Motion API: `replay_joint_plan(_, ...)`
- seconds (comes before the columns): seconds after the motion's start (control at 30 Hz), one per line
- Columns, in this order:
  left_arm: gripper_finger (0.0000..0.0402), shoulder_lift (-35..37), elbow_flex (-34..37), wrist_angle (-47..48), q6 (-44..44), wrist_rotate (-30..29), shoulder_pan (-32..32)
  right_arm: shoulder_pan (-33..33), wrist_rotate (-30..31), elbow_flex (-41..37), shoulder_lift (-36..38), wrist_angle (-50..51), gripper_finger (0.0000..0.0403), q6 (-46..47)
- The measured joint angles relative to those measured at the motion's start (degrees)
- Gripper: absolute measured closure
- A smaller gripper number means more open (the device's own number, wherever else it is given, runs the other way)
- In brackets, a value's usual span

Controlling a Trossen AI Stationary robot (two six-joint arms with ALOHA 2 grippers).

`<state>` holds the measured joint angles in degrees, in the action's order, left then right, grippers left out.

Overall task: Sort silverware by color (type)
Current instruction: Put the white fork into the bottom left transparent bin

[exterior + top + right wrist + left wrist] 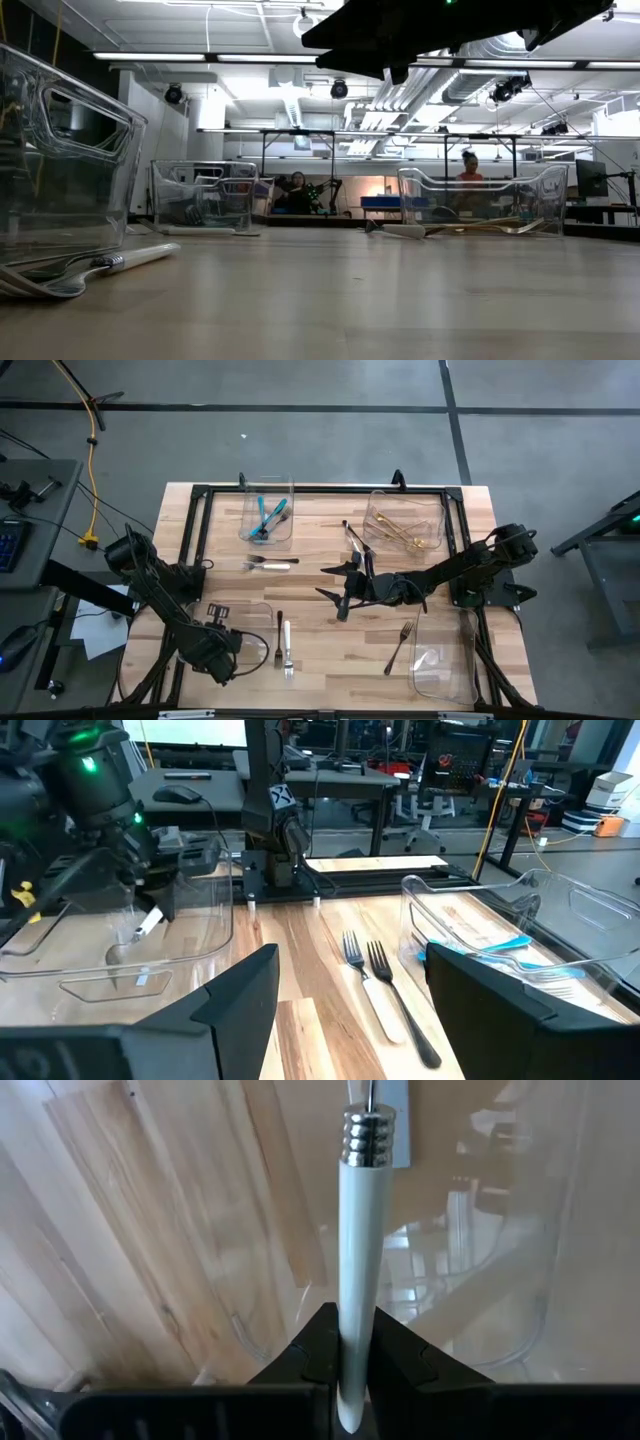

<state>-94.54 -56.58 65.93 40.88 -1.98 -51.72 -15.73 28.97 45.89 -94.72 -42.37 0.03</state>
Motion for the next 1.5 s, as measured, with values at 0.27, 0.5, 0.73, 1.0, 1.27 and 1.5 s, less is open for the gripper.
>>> replay_joint_plan(0.27,0.0369,0.0,0.07,-0.21,0.28,-0.11,0.08,0.0,0.0,0.0,0.0,0.07,0.0155,-0.02)
replay_joint_plan(0.5,0.0351,0.0,0.07,-0.19,0.47,-0.17,0.39,0.0,0.0,0.0,0.0,0.05,0.0155,-0.02)
replay_joint_plan(0.73,0.0308,0.0,-0.68,2.09,3.64,0.27,2.21,1.19,-0.02,0.0,0.0,0.13,0.0155,2.41)
replay_joint_plan(1.0,0.023,0.04,-10.13,13.55,0.47,0.61,5.96,1.97,-2.07,0.0,0.0,0.71,0.0155,4.5)
replay_joint_plan(1.27,0.0206,4.41,-22.9,16.8,-6.25,-17.17,10.48,1.99,-2.51,0.0,0.0,0.68,0.0155,4.5)
replay_joint_plan(1.5,0.021,9.2,-21.0,8.91,-16.65,-22.77,22.44,1.99,-2.58,0.09,0.0,0.7,0.0155,4.5)
